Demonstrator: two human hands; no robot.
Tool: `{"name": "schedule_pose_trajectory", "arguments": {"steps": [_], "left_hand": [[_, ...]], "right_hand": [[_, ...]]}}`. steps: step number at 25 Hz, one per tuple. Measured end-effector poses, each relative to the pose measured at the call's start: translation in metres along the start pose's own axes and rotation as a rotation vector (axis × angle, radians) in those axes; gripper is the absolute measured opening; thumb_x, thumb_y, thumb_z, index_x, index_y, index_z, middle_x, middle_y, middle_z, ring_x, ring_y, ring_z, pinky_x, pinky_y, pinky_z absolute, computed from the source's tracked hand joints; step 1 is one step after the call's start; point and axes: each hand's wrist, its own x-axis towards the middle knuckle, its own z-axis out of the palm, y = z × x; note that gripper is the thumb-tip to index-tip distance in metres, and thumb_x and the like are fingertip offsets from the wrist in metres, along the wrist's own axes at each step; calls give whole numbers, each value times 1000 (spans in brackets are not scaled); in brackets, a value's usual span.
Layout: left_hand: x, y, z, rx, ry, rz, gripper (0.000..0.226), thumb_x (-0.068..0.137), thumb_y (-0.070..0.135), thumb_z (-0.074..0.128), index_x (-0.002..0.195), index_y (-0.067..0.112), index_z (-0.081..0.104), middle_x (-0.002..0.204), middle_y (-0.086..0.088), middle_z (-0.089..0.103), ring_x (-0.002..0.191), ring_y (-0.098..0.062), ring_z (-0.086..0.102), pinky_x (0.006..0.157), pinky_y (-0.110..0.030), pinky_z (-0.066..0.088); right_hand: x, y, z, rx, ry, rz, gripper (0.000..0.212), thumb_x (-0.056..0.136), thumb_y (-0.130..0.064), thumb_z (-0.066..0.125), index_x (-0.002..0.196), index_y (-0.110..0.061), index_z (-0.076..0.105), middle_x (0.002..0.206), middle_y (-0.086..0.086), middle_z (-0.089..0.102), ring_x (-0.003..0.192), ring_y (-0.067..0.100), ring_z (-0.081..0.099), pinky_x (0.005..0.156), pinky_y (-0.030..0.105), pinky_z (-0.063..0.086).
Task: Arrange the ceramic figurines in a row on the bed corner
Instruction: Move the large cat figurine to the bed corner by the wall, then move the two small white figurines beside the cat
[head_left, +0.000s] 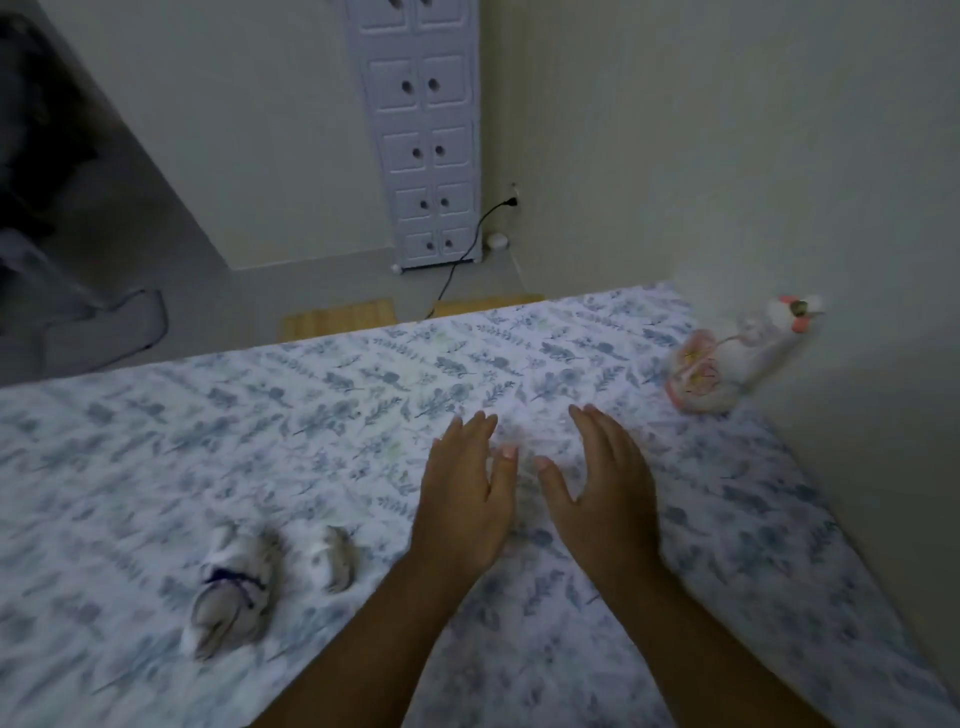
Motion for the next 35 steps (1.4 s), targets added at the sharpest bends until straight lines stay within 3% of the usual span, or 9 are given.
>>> {"name": "schedule_pose_trajectory", "arguments": {"steps": [8, 11, 13, 17, 21, 24, 28, 32, 35], "left_hand": [[-120, -132, -147, 198, 165, -130, 65, 101, 51, 36, 157, 18, 26, 166, 1, 22, 153, -12, 3, 122, -31, -2], [-127, -172, -161, 190, 123, -224, 81, 94, 49, 52, 159, 17, 15, 167, -4, 19, 154, -24, 7, 125, -40, 8], [-121, -185, -159, 99, 67, -290, 94, 84, 51, 61, 158, 21, 13, 162, -5, 29, 150, -29, 23, 119, -50, 29], [-106, -188, -151, 33, 109, -361, 86, 85, 32, 72, 155, 22, 24, 150, -5, 44, 133, -27, 48, 101, -45, 49], [-102, -169, -146, -50, 123, -218, 61, 90, 22, 68, 146, 24, 44, 129, 14, 54, 121, -9, 55, 90, -23, 44], [-76, -127, -118, -46, 28, -123, 62, 89, 24, 72, 145, 22, 46, 126, 11, 59, 117, -10, 58, 91, -21, 46], [-28, -57, -38, -29, -128, 146, 55, 83, 15, 79, 134, 18, 59, 115, 14, 62, 103, 7, 55, 83, 3, 33], [24, 21, 69, 81, -316, 354, 43, 78, 13, 76, 120, 17, 67, 108, -1, 66, 96, -7, 51, 78, -8, 34], [54, 84, 136, 52, -396, 473, 10, 79, 3, 71, 86, 9, 67, 84, -5, 69, 77, -12, 55, 65, -31, 40]], "right_hand": [[-101, -138, 99, -38, -450, -256, 68, 90, -42, 65, 151, -28, 39, 165, 0, 27, 152, 25, 25, 120, 48, 30], [-115, -157, 124, -14, -654, -202, 82, 91, -30, 66, 158, -32, 18, 169, -3, 10, 154, 22, 18, 121, 44, 27], [-116, -161, 139, -14, -683, -145, 85, 93, -18, 66, 159, -32, 15, 169, -3, 9, 152, 20, 22, 117, 38, 27], [-109, -153, 147, 54, -550, -73, 73, 87, 2, 66, 151, -19, 39, 158, 0, 39, 145, 18, 39, 114, 26, 32], [-103, -133, 121, 152, -491, 39, 57, 78, -16, 79, 130, -23, 55, 121, -3, 67, 113, 16, 63, 95, 26, 49], [-87, -90, 83, 195, -346, 132, 49, 68, -22, 84, 112, -19, 62, 102, 0, 66, 95, 18, 64, 81, 33, 56], [-57, -4, 20, 219, -74, 255, 50, 59, -16, 90, 99, -12, 59, 100, 2, 51, 88, 17, 55, 74, 28, 50], [-28, 102, -34, 216, 133, 370, 54, 58, -8, 90, 101, -11, 58, 105, 5, 51, 95, 21, 54, 74, 17, 44], [-16, 165, -60, 260, 204, 482, 54, 61, -9, 88, 107, -12, 59, 105, 8, 57, 97, 28, 61, 78, 32, 54]]}}
